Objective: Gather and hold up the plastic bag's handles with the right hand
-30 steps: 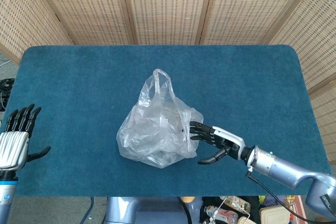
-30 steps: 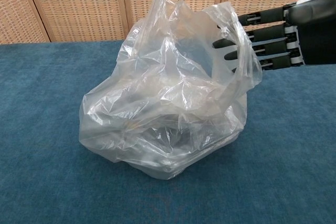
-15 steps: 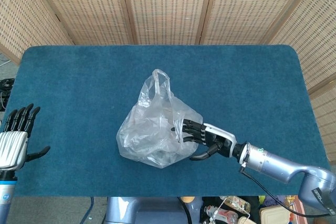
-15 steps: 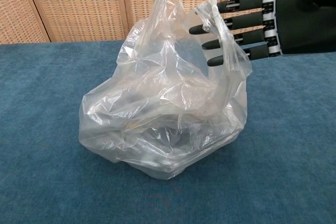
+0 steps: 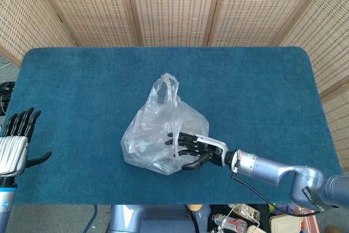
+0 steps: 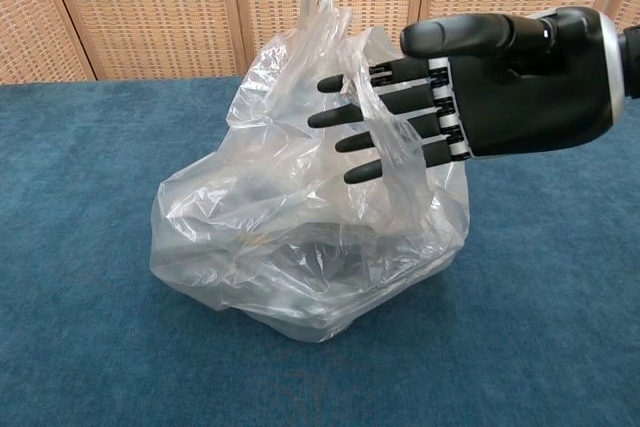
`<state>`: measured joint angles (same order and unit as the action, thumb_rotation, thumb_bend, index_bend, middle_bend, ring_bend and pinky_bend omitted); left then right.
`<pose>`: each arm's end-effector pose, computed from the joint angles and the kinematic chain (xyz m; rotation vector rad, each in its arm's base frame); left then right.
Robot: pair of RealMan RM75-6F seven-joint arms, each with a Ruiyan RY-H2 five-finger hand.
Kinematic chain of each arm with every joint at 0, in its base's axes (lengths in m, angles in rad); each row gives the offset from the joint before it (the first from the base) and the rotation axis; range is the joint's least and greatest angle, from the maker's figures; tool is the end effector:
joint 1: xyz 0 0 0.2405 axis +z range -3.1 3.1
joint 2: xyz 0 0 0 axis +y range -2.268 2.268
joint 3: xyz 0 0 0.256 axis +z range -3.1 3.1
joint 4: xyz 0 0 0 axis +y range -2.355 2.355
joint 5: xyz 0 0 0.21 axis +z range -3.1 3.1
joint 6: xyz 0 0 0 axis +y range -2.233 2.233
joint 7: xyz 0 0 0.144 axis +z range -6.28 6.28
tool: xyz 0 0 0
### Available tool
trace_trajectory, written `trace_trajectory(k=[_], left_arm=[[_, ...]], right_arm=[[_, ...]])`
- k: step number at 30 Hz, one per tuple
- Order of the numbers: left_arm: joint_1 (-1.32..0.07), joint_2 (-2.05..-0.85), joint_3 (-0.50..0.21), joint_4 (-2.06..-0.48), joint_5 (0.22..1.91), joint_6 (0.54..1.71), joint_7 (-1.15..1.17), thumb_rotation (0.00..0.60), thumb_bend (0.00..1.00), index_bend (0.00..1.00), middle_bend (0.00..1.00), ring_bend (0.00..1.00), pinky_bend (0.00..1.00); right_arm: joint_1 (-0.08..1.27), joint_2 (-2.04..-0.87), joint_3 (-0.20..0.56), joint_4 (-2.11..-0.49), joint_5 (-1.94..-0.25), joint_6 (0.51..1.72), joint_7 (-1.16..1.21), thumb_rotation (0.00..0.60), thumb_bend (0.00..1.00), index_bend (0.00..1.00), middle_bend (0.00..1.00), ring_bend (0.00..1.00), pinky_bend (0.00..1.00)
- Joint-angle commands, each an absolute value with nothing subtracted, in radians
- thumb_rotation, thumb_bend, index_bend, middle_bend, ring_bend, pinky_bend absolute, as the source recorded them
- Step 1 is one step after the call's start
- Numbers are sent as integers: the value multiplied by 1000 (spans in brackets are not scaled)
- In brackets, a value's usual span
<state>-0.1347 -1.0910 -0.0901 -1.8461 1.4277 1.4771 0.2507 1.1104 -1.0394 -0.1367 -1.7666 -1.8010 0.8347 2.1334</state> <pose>-0.2620 0.1982 0.1561 -1.3820 -0.8576 -0.8962 -0.0792 -0.3006 0.0628 -1.1141 2.4355 -0.8434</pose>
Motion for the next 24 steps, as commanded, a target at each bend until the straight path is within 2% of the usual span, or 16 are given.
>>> trace_trajectory(k=[1, 4, 9, 16, 24], left_arm=[[-136, -1091, -91, -1845, 1425, 1476, 250, 600, 12, 0, 0, 0, 0], [-137, -1091, -94, -1844, 1419, 1475, 249, 600, 11, 0, 0, 0, 0], [-139, -1091, -96, -1842, 1413, 1472, 247, 600, 13, 0, 0, 0, 0], [-145, -1094, -98, -1840, 1403, 1463, 250, 600, 13, 0, 0, 0, 0], [-148, -1096, -99, -1836, 1397, 1460, 252, 600, 12, 0, 0, 0, 0]], right_arm=[[1125, -1059, -119, -1749, -1783, 853, 2176, 600, 0, 68, 136, 7, 152], [1136, -1072, -105, -1729, -1771, 873, 2221, 600, 0, 71, 144, 22, 162], [1145, -1087, -83, -1702, -1747, 906, 2296, 600, 0, 64, 167, 64, 249], [1157, -1087, -49, -1695, -1708, 918, 2333, 600, 0, 71, 188, 81, 250], [1165, -1090, -46, -1675, -1702, 904, 2360, 600, 0, 204, 288, 173, 250]])
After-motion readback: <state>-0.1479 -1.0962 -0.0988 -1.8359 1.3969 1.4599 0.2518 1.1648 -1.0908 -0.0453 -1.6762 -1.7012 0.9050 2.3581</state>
